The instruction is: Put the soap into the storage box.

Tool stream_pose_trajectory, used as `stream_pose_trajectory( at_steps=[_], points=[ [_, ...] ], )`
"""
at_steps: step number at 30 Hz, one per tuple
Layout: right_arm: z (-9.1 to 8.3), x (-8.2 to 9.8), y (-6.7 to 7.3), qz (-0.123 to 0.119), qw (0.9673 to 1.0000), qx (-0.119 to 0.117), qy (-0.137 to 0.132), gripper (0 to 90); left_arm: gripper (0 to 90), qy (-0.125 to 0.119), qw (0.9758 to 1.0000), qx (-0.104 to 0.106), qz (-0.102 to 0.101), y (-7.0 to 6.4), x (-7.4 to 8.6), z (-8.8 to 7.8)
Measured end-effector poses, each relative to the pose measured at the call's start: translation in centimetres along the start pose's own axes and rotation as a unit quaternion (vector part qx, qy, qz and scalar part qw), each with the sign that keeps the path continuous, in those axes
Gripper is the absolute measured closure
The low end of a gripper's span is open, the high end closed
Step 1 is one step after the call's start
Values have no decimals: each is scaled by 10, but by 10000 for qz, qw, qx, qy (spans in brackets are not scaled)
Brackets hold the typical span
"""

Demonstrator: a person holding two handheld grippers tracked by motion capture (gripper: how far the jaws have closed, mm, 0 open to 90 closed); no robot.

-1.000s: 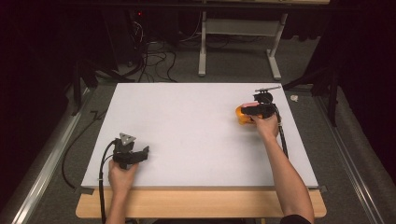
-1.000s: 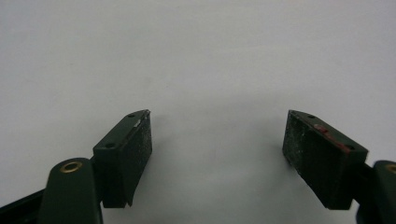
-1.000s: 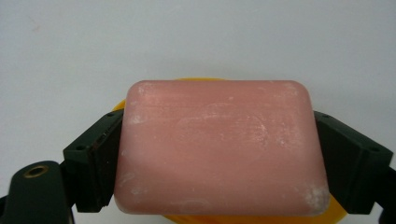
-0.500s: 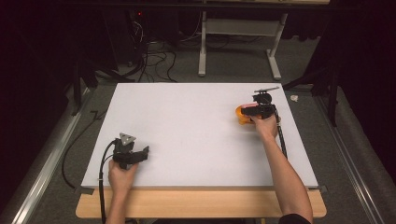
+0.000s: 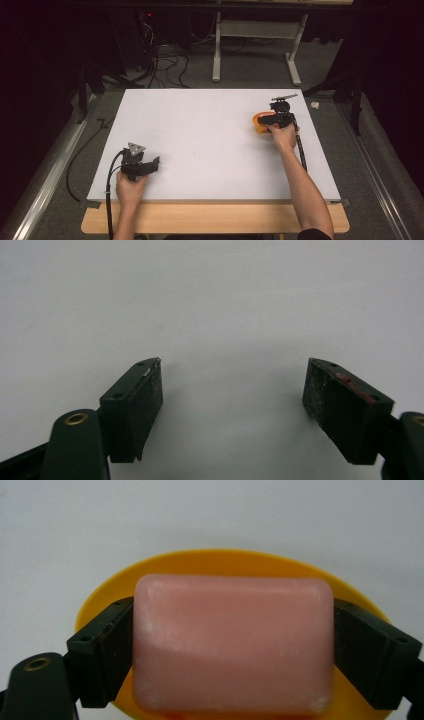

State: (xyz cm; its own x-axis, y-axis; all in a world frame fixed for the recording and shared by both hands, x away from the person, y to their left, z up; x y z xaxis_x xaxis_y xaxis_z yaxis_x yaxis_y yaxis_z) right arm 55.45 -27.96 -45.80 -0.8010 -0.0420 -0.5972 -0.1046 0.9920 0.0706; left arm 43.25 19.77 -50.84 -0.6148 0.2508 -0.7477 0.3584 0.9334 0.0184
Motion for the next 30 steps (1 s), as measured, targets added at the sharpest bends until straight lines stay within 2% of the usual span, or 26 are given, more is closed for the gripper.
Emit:
stream_pose_trajectory(
  at_steps=[15, 30],
  points=[
    [-11, -3, 2, -60, 9998, 1, -181, 146, 242, -9, 10000, -2, 3, 0, 0, 0],
    [-43, -5, 1, -201, 9973, -329, -618, 164, 242, -14, 10000, -7, 6, 0, 0, 0]
  ],
)
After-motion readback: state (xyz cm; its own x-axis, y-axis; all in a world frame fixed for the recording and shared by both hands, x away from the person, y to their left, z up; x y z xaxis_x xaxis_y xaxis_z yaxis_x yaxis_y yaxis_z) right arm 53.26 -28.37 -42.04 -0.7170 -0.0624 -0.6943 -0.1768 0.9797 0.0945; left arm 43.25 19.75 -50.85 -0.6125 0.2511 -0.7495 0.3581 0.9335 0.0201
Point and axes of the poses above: each handheld gripper's, and its own axes: z roughly forward along the jaws, x roughly out of its underside, y roughly to its left, the point moved 3 cm from there along z, roughly forward along the jaws
